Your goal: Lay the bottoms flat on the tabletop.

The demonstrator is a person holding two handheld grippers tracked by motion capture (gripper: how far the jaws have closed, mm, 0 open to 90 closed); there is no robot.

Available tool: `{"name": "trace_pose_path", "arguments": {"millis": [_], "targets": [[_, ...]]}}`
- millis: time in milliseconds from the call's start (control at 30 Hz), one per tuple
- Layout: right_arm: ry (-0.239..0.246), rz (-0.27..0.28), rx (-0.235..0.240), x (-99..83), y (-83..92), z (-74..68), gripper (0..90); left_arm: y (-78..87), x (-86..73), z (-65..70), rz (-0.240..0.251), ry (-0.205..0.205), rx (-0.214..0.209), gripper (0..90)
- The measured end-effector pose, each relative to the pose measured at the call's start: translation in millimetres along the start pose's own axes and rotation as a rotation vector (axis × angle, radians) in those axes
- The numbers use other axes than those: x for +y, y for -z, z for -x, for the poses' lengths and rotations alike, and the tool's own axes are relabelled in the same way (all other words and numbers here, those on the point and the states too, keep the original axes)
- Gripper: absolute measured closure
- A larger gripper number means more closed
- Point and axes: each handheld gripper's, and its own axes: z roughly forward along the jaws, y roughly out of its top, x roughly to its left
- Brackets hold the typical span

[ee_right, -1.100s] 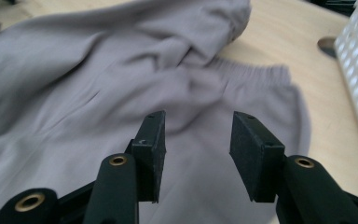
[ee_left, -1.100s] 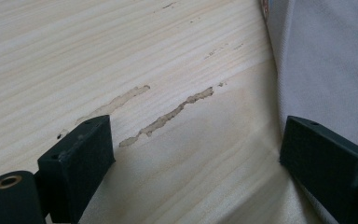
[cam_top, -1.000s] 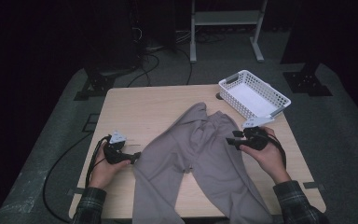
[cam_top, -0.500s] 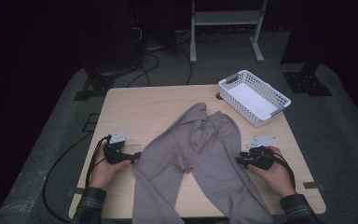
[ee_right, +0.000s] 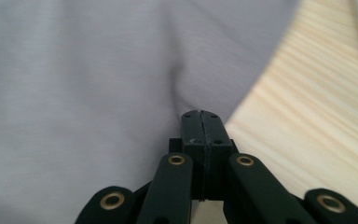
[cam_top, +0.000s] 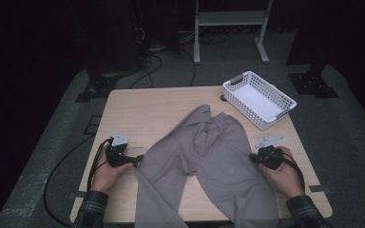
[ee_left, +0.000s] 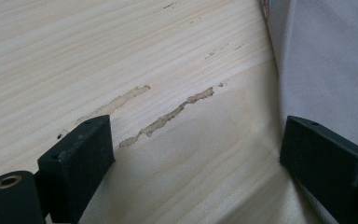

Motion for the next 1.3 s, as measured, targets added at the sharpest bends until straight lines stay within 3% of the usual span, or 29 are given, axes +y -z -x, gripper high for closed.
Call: {"name": "trace_pose_path", "arguments": {"millis": [133, 200, 267, 367, 433, 467, 567, 633, 733, 767, 867, 1033, 1300], "targets": [[-0.019, -0.012, -0.063, -4.1, 2.0, 14.3, 89.1, 0.0, 0.0, 0.0, 0.000, 0.000, 0.000, 8.3], [-0.035, 0.002, -0.069, -5.6, 4.2, 16.2, 88.0, 0.0, 0.0, 0.0, 0.000, 0.000, 0.000, 8.3], [-0.032, 0.035, -0.063, -5.0, 8.3, 13.1, 79.7, 0.0, 0.0, 0.0, 0.000, 0.000, 0.000, 8.3], [0.002, 0.100, -0.006, -0.2, 14.8, -1.4, 69.8, -0.1, 0.0, 0.1, 0.001, 0.001, 0.001, 8.3], [0.032, 0.127, 0.056, 4.3, 16.1, -13.6, 64.8, -0.1, 0.2, 0.2, 0.001, 0.003, 0.003, 8.3], [0.051, 0.131, 0.079, 6.7, 15.4, -19.3, 63.0, 0.7, 0.1, -0.2, 0.005, 0.005, 0.005, 9.1], [0.087, 0.134, 0.141, 12.2, 10.6, -35.6, 60.3, 3.9, 0.3, -0.8, 0.025, 0.010, -0.007, 27.4], [0.106, 0.123, 0.162, 14.5, 6.5, -44.2, 59.4, 6.7, 3.0, 0.1, 0.036, 0.013, -0.023, 28.7], [0.126, 0.107, 0.179, 16.1, 0.7, -51.4, 58.6, 12.7, 10.3, 5.3, 0.100, 0.041, -0.071, 29.0], [0.131, 0.104, 0.182, 16.3, -0.8, -52.8, 58.4, 14.5, 13.6, 7.4, 0.101, 0.028, -0.083, 28.2], [0.140, 0.102, 0.197, 16.1, -2.0, -56.3, 57.3, 19.6, 20.8, 20.0, 0.108, -0.007, -0.118, 30.0], [0.151, 0.104, 0.219, 14.9, -1.4, -62.5, 55.5, 24.8, 24.1, 55.8, 0.103, -0.076, -0.202, 33.3], [0.178, 0.096, 0.252, 13.0, -1.2, -72.3, 54.0, 22.0, 11.6, 99.4, 0.022, -0.161, -0.275, 37.2]]}}
